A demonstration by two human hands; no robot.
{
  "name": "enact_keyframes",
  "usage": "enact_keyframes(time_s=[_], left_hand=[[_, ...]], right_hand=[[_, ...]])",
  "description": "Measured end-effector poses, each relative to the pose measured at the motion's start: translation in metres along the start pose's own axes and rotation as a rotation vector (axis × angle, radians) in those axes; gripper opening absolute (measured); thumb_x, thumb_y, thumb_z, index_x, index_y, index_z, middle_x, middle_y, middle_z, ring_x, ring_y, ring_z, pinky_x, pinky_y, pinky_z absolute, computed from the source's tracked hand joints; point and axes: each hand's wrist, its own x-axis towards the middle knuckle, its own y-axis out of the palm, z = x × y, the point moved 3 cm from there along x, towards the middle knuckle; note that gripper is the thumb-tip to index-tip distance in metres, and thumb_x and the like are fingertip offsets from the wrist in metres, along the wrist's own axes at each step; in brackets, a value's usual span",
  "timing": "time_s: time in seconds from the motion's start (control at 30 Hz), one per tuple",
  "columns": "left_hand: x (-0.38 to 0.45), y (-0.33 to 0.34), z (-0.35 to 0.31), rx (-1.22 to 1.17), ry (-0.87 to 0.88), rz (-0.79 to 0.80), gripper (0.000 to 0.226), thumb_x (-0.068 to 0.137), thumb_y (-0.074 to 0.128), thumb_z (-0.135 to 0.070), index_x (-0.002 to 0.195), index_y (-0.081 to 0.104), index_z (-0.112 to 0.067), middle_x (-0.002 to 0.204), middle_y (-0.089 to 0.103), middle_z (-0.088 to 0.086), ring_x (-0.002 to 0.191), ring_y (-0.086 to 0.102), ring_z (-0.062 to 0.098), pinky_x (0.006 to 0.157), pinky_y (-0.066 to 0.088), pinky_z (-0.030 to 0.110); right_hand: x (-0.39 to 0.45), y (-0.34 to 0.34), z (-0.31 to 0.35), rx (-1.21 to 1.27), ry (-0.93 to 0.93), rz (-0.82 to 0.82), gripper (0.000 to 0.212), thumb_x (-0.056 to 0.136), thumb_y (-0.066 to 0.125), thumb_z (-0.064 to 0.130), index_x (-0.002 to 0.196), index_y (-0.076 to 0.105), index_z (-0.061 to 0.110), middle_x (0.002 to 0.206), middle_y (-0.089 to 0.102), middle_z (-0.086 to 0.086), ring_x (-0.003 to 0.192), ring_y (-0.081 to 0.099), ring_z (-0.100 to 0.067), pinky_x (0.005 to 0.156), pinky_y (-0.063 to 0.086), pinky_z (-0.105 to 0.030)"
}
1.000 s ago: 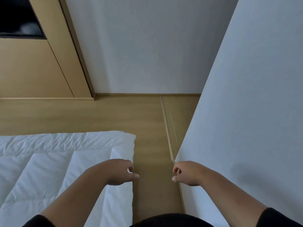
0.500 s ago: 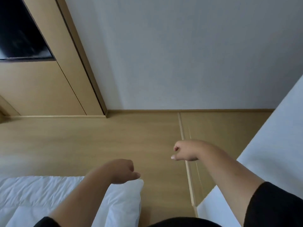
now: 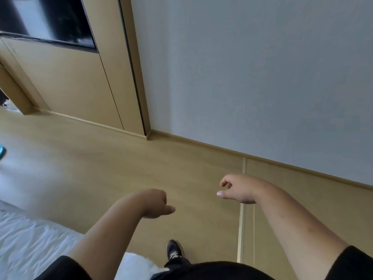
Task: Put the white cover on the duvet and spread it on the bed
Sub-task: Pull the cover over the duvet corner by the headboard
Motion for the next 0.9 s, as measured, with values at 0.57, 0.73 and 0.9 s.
enact_keyframes(time_s=[0.57, 0.73, 0.9], left_hand=[[0.203, -0.247, 0.119, -0.068, -0.089, -0.044, 0.056, 0.097, 0.047, -0.06, 0.134, 0.055, -0.019, 0.134, 0.058, 0.003, 0.123, 0.054, 0.025, 0.1, 0.045, 0.038], [0.238, -0.281, 0.213, -0.191, -0.263, -0.034, 0.056, 0.097, 0.047, -0.06, 0.133, 0.057, -0.018, 0.133, 0.059, 0.003, 0.123, 0.054, 0.025, 0.099, 0.045, 0.038], [0.253, -0.314, 0.311, -0.385, -0.518, -0.13, 0.053, 0.096, 0.047, -0.061, 0.128, 0.059, -0.021, 0.124, 0.064, 0.0, 0.114, 0.059, 0.023, 0.095, 0.048, 0.034]], right_hand=[[0.306, -0.168, 0.08, 0.095, -0.005, 0.023, 0.051, 0.091, 0.059, 0.058, 0.134, 0.053, 0.031, 0.134, 0.058, 0.008, 0.118, 0.056, -0.013, 0.1, 0.045, -0.032], [0.421, -0.209, 0.164, -0.011, -0.158, 0.094, 0.051, 0.093, 0.059, 0.057, 0.136, 0.053, 0.03, 0.136, 0.057, 0.006, 0.121, 0.055, -0.014, 0.101, 0.044, -0.031], [0.54, -0.264, 0.28, -0.212, -0.38, 0.116, 0.051, 0.093, 0.057, 0.058, 0.136, 0.053, 0.03, 0.133, 0.06, 0.007, 0.118, 0.057, -0.013, 0.1, 0.045, -0.031]])
